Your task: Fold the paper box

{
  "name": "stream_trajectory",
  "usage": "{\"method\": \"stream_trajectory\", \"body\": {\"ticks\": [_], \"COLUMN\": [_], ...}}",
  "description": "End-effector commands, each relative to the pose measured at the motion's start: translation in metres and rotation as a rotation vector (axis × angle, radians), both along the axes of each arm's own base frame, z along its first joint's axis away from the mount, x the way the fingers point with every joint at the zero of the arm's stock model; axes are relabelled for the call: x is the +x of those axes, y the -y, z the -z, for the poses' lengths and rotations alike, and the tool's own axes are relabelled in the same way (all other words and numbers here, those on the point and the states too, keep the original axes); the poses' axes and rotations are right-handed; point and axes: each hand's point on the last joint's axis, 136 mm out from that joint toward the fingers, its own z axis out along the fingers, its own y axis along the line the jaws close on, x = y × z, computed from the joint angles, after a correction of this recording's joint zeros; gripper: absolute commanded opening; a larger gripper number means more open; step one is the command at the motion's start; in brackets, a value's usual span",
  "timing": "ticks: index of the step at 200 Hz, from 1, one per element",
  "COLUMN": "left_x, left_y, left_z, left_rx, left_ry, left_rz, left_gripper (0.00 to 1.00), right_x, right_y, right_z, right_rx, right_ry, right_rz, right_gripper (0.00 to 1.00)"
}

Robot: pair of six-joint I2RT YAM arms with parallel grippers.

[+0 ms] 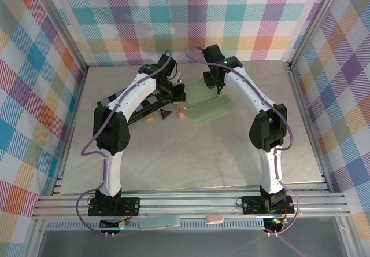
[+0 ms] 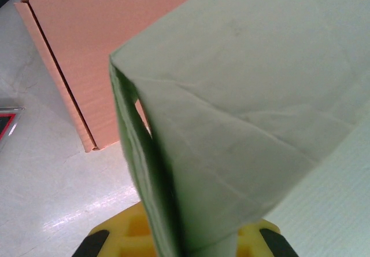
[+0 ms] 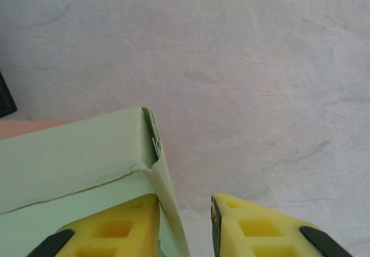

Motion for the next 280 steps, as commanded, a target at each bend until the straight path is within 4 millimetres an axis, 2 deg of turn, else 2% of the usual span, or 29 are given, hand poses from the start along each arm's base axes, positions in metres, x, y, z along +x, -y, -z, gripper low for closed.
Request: {"method": "stream_trajectory", "body": {"ticks": [1, 22, 40, 63, 89, 112, 135, 164, 209, 250, 280], "left_x": [-0.015, -0.014, -0.014, -0.015, -0.014, -0.014, -0.013, -0.013, -0.014, -0.014, -0.014], "left_y": [0.004, 0.004, 0.004, 0.004, 0.004, 0.004, 0.005, 0.006, 0.005, 0.006, 0.006], "left_z": [-0.021, -0.020, -0.021, -0.020, -0.019, -0.017, -0.017, -0.018, -0.019, -0.021, -0.020], "left_rx": [-0.021, -0.023, -0.024, -0.022, -0.022, -0.023, -0.026, -0.029, -0.028, -0.031, -0.029], "left_ry": [0.004, 0.005, 0.005, 0.002, 0.000, -0.002, -0.004, -0.003, -0.004, 0.002, -0.002], "left_rz": [0.062, 0.061, 0.062, 0.061, 0.060, 0.058, 0.059, 0.059, 0.062, 0.062, 0.062], "left_gripper": [0.00, 0.00, 0.00, 0.00, 0.00, 0.00, 0.00, 0.00, 0.00, 0.00, 0.00], "right_x": [0.016, 0.015, 0.015, 0.016, 0.014, 0.010, 0.009, 0.012, 0.017, 0.021, 0.020], "right_y": [0.009, 0.000, 0.001, 0.017, 0.044, 0.054, 0.047, 0.027, 0.016, 0.021, 0.013], "right_z": [0.001, 0.003, 0.003, 0.000, -0.009, -0.017, -0.016, -0.017, -0.015, -0.012, -0.010], "right_rx": [0.061, 0.101, 0.102, 0.020, -0.103, -0.193, -0.195, -0.060, 0.075, 0.111, 0.150], "right_ry": [0.006, -0.013, -0.012, 0.015, 0.060, 0.102, 0.104, 0.086, 0.043, 0.024, 0.007], "right_rz": [0.018, -0.016, -0.013, 0.055, 0.174, 0.231, 0.207, 0.111, 0.045, 0.037, -0.003], "right_gripper": [0.27, 0.24, 0.13, 0.00, 0.00, 0.00, 0.00, 0.00, 0.17, 0.22, 0.27]}}
